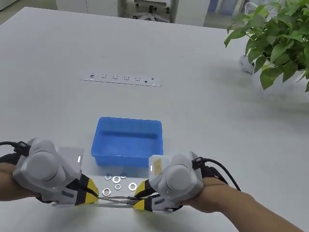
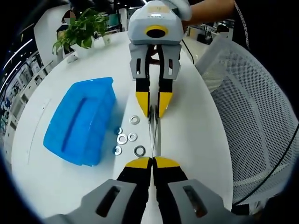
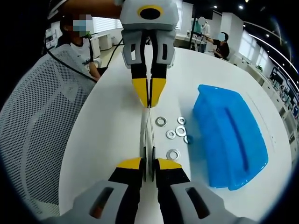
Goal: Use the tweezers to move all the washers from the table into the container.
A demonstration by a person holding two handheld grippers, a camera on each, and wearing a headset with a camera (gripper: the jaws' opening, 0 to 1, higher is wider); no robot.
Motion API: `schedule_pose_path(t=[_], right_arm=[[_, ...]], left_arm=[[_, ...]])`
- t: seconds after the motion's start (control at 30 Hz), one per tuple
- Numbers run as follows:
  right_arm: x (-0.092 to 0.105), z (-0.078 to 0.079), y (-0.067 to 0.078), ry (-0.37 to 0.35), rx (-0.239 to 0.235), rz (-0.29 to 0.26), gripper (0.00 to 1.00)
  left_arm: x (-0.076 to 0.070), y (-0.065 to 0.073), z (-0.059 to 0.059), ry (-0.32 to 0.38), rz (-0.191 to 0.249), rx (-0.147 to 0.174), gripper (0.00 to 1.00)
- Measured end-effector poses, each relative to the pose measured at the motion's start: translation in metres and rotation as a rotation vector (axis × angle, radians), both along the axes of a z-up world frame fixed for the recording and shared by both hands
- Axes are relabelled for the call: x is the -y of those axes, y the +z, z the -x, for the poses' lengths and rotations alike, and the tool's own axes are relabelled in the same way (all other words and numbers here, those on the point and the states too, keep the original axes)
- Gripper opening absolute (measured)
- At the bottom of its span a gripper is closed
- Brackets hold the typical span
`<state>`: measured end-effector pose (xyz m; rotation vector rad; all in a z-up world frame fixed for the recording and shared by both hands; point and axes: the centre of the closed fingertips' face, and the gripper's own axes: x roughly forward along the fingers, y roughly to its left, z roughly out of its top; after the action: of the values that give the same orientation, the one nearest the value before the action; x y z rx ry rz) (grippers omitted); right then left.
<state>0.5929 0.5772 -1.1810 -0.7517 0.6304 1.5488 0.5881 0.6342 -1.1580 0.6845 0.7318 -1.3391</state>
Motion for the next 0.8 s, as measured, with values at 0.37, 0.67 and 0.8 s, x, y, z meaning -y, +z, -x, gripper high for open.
schedule_pose_path(t=[0.37, 0.67, 0.8], right_arm=[[-0.004, 0.003, 0.0, 0.007, 0.001, -0.002, 0.12], [-0.005, 0.002, 0.009, -0.008, 0.011, -0.025, 0.11], [-0.008, 0.0, 0.017, -0.028, 0.016, -0.053, 0.11]], left_arm=[[0.012, 0.028, 0.003, -0.018, 0.026, 0.018, 0.05], [0.024, 0.055, 0.001, -0.034, 0.062, 0.044, 0.05], [0.031, 0.072, -0.001, -0.047, 0.085, 0.074, 0.05]])
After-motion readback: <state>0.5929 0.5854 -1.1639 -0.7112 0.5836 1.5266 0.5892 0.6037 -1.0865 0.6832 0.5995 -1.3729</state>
